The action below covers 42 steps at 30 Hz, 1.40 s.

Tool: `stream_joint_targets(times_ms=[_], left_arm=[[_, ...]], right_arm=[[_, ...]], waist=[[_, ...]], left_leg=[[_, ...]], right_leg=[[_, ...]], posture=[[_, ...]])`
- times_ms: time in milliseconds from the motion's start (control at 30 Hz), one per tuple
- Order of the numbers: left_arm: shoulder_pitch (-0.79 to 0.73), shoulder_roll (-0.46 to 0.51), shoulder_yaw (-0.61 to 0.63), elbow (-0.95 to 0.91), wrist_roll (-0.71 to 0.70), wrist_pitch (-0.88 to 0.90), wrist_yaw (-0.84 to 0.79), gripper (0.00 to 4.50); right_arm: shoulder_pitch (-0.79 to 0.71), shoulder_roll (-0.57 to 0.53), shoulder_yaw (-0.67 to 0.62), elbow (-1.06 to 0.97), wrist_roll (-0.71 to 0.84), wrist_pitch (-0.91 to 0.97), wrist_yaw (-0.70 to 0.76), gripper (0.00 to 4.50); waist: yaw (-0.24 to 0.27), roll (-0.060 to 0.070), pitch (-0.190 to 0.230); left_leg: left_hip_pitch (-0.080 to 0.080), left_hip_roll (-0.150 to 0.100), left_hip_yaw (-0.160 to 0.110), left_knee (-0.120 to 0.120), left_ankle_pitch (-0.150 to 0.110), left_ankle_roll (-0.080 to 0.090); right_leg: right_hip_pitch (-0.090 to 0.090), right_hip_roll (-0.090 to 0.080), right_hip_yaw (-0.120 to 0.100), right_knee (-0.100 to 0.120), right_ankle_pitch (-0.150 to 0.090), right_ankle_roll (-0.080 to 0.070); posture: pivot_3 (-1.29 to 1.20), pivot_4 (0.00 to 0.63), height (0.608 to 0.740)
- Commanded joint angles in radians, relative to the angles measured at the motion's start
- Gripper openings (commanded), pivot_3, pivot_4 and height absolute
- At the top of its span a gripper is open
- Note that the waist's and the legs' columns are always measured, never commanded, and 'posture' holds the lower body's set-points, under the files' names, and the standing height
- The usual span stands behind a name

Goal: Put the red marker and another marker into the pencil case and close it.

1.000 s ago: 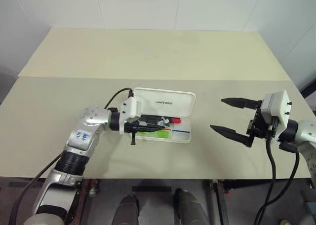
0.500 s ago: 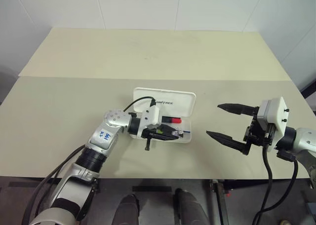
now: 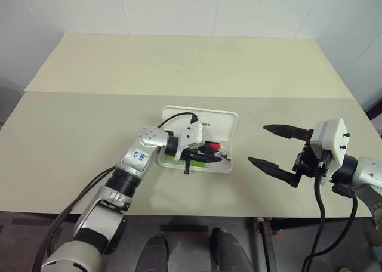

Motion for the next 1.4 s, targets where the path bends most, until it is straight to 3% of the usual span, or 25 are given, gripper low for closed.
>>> stream_joint_targets(times_ms=[33, 700, 733, 967, 1400], left_arm=[[-0.023, -0.016, -0.006, 0.001, 0.006, -0.021, -0.014, 0.30], [-0.041, -0.039, -0.003, 0.084, 0.038, -0.035, -0.019, 0.30], [-0.043, -0.040, -0.003, 0.089, 0.042, -0.044, -0.012, 1.02], [-0.063, -0.055, 0.004, 0.093, 0.024, -0.071, -0.031, 3.33], [0.013, -0.001, 0.100, -0.172, -0.118, 0.119, -0.047, 3.33]], right_arm=[[0.005, 0.005, -0.033, -0.040, 0.021, -0.010, -0.015, 4.50], [0.023, 0.007, -0.040, -0.058, 0.027, -0.014, -0.047, 4.50], [0.022, 0.007, -0.040, -0.058, 0.027, -0.014, -0.047, 4.50], [0.010, 0.007, -0.029, -0.047, 0.023, -0.017, -0.044, 4.50], [-0.027, 0.016, 0.011, -0.010, 0.009, -0.030, -0.025, 4.50]], waist=[[0.000, 0.000, 0.000], [0.000, 0.000, 0.000], [-0.001, 0.000, 0.000], [-0.001, 0.000, 0.000], [-0.002, 0.000, 0.000]], left_leg=[[0.000, 0.000, 0.000, 0.000, 0.000, 0.000], [0.000, 0.000, 0.000, 0.000, 0.000, 0.000], [0.000, 0.000, 0.000, 0.000, 0.000, 0.000], [0.000, 0.000, 0.000, 0.000, 0.000, 0.000], [0.000, 0.000, 0.000, 0.000, 0.000, 0.000]], right_leg=[[0.000, 0.000, 0.000, 0.000, 0.000, 0.000], [0.000, 0.000, 0.000, 0.000, 0.000, 0.000], [0.000, 0.000, 0.000, 0.000, 0.000, 0.000], [0.000, 0.000, 0.000, 0.000, 0.000, 0.001], [0.000, 0.000, 0.000, 0.001, 0.001, 0.002]], posture=[[0.00, 0.150, 0.740], [0.00, 0.150, 0.740], [0.00, 0.150, 0.740], [0.00, 0.150, 0.740], [0.00, 0.150, 0.740]])
